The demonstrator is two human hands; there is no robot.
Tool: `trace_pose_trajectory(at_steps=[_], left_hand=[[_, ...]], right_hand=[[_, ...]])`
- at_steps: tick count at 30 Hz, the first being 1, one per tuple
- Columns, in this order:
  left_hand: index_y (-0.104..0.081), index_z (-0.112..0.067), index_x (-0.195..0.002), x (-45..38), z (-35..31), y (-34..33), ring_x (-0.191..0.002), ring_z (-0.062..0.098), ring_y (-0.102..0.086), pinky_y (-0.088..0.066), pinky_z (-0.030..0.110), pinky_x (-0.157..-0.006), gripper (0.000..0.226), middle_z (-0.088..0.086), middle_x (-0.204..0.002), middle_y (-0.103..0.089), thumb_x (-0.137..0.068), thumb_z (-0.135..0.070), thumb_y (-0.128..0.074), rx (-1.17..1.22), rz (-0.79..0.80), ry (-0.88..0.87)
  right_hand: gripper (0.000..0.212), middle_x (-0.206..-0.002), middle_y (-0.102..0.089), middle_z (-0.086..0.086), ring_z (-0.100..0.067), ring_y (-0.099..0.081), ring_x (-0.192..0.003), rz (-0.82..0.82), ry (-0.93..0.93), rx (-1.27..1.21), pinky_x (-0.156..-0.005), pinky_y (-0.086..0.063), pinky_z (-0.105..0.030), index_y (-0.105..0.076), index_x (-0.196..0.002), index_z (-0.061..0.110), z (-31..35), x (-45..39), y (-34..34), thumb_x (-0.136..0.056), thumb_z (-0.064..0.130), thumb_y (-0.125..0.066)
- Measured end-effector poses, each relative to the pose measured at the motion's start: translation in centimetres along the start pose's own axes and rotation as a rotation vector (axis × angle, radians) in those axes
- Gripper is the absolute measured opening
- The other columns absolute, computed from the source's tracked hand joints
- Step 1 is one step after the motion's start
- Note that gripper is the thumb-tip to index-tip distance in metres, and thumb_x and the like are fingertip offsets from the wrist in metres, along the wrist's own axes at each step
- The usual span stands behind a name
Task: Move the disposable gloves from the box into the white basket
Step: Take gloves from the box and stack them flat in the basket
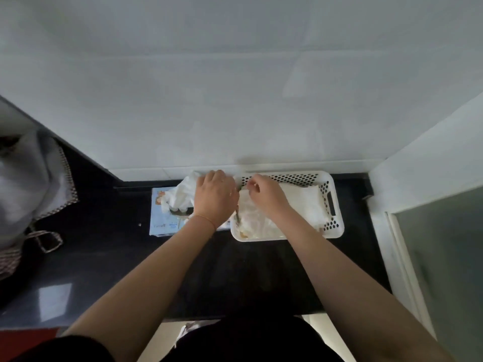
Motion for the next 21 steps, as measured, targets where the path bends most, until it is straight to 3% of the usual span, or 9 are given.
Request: trace_pose_trajectory(at_steps=[2, 4, 7, 10, 14, 17, 21], left_hand=[[-0.069, -0.014, -0.084, 0.6, 3.4, 0.8, -0.091, 0.028, -0.057, -0.040, 0.039, -0.082, 0.020, 0.004, -0.089, -0.065, -0.089, -0.021, -0.050, -0.004, 0.107, 0.106], [-0.071, -0.018, -0.094, 1.2, 5.6, 1.4, -0.096, 0.025, -0.056, -0.040, 0.037, -0.086, 0.028, 0.000, -0.093, -0.067, -0.091, -0.028, -0.045, 0.073, 0.173, 0.094], [-0.072, -0.029, -0.099, 2.4, 8.2, 1.8, -0.098, 0.018, -0.056, -0.037, 0.032, -0.090, 0.033, -0.009, -0.096, -0.069, -0.082, -0.048, -0.050, 0.172, 0.292, 0.123], [-0.071, -0.032, -0.098, 3.2, 10.2, 2.1, -0.096, 0.016, -0.056, -0.035, 0.031, -0.086, 0.044, -0.011, -0.094, -0.068, -0.070, -0.064, -0.059, 0.156, 0.307, 0.142], [-0.070, -0.023, -0.088, 3.0, 11.9, 3.8, -0.090, 0.014, -0.060, -0.043, 0.029, -0.080, 0.014, -0.011, -0.086, -0.066, -0.085, -0.036, -0.070, 0.357, 0.192, 0.221], [-0.069, -0.023, -0.086, 2.6, 12.7, 5.1, -0.086, 0.010, -0.063, -0.049, 0.023, -0.077, 0.006, -0.011, -0.084, -0.068, -0.090, -0.027, -0.066, 0.605, 0.199, 0.335], [-0.064, -0.020, -0.093, 2.1, 11.6, 6.6, -0.083, 0.007, -0.062, -0.047, 0.020, -0.074, 0.008, -0.009, -0.087, -0.066, -0.090, -0.028, -0.065, 0.861, 0.331, 0.286]], right_hand=[[0.025, -0.084, -0.053, 0.007, -0.014, -0.053, -0.073, 0.148, 0.013, -0.111, -0.060, -0.038, -0.025, -0.059, -0.094, 0.017, 2.8, 0.4, -2.4, -0.086, 0.039, -0.067], [0.036, -0.087, -0.051, 0.006, -0.009, -0.050, -0.069, 0.251, 0.005, -0.078, -0.059, -0.038, -0.024, -0.060, -0.098, 0.019, 4.1, 0.8, -4.1, -0.076, 0.042, -0.077], [0.011, -0.080, -0.055, 0.002, -0.013, -0.050, -0.065, 0.188, 0.005, 0.012, -0.056, -0.037, -0.024, -0.066, -0.090, 0.011, 5.6, 0.6, -5.2, -0.086, 0.021, -0.067], [0.025, -0.070, -0.052, -0.001, -0.015, -0.049, -0.064, 0.106, 0.006, -0.041, -0.063, -0.040, -0.030, -0.067, -0.080, 0.000, 7.6, 0.2, -4.8, -0.090, 0.023, -0.066], [0.047, -0.066, -0.046, -0.010, -0.019, -0.044, -0.060, 0.055, 0.044, -0.053, -0.056, -0.033, -0.018, -0.059, -0.071, -0.009, 10.3, -0.3, -3.5, -0.097, 0.030, -0.057], [0.045, -0.062, -0.040, -0.005, -0.017, -0.037, -0.054, 0.032, 0.019, -0.101, -0.051, -0.028, -0.025, -0.046, -0.065, 0.005, 11.3, -0.4, -2.8, -0.101, 0.031, -0.047], [0.045, -0.061, -0.036, 0.001, -0.014, -0.036, -0.054, 0.027, -0.018, -0.218, -0.053, -0.029, -0.028, -0.043, -0.066, 0.015, 12.5, 0.1, -2.5, -0.103, 0.040, -0.042]])
Point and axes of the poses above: each hand's wrist, its own x-axis away from the middle knuckle, its own y-axis out of the back of the hand, z = x × y, the point moved 5 cm from there along -x, towards the middle knuckle
